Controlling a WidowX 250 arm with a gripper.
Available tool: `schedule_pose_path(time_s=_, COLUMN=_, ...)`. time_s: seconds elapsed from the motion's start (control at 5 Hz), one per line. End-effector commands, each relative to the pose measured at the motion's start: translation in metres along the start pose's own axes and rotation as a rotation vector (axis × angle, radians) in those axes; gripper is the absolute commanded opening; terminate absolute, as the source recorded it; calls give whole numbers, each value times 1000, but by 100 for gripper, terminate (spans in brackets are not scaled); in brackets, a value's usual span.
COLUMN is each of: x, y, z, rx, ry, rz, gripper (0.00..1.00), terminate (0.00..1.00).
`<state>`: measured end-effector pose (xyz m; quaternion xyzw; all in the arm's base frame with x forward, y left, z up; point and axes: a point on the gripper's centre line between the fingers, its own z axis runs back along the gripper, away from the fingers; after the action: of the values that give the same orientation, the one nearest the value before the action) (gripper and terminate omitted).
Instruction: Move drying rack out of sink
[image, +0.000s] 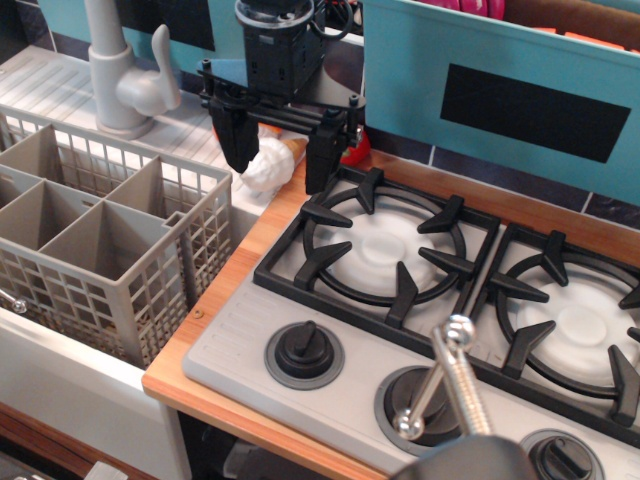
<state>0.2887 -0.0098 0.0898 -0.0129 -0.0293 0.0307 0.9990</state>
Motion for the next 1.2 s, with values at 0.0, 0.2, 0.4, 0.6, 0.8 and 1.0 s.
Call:
schedule_pose_path(time_s=0.0, x=0, y=0, z=0, rx=0, ry=0, rz=0, gripper=100, terminate=0)
schedule_pose_path(time_s=0.2, x=5, y=31, z=13, rx=-38, ry=3, rz=-13, gripper=100, terminate=0)
schedule_pose_path(time_s=0.4, x=7, y=58, z=8, rx=-37, ry=6, rz=-27, gripper=100, terminate=0)
schedule_pose_path(time_s=0.6, x=13, y=82, z=-14, rx=-12, ry=-30, rz=-41, gripper=100, terminate=0)
schedule_pose_path(time_s=0.8, x=18, y=105, z=-37, rx=19, ry=-57, rz=-52, gripper=100, terminate=0)
schedule_pose_path(time_s=1.0, x=32, y=129, z=-45, rx=50, ry=-53, rz=-70, gripper=100, terminate=0)
